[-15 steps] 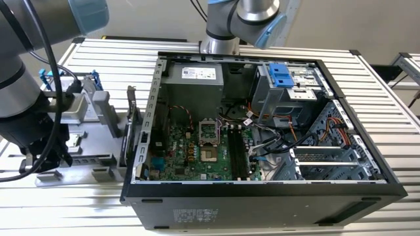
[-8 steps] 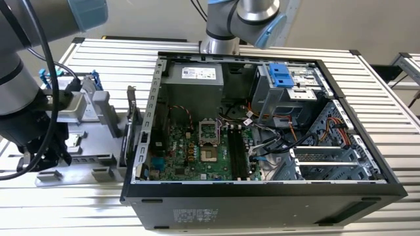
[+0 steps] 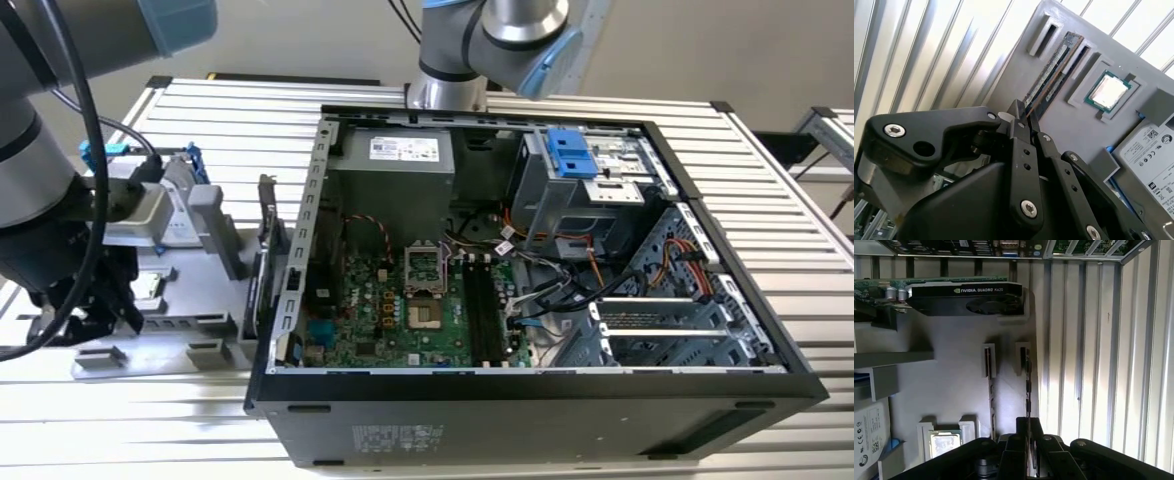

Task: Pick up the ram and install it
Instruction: 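Pick up the ram and move it above insertion slot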

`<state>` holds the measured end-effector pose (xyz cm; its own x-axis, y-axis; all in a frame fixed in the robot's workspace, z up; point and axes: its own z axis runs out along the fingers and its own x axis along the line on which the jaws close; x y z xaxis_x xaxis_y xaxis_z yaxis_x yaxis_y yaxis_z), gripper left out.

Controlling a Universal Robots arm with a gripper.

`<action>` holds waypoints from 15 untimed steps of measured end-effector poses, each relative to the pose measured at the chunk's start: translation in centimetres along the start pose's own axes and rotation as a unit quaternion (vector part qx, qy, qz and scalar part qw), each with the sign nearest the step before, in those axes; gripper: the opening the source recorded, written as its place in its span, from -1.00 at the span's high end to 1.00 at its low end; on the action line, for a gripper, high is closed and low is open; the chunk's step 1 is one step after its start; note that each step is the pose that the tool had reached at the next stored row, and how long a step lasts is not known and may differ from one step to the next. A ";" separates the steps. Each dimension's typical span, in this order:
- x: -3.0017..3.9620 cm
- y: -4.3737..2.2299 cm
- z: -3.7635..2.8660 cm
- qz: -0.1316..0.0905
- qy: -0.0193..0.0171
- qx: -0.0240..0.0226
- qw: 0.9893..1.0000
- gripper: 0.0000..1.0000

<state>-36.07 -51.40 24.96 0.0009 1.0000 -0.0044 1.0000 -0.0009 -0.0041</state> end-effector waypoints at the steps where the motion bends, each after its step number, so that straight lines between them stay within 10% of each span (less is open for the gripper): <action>1: 0.00 0.00 -0.09 0.000 0.000 0.000 1.000 1.00; 15: 0.00 -0.01 -1.52 0.004 0.000 0.000 1.000 1.00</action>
<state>-36.07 -51.40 26.48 0.0079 1.0000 -0.0044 1.0000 -0.0079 -0.0041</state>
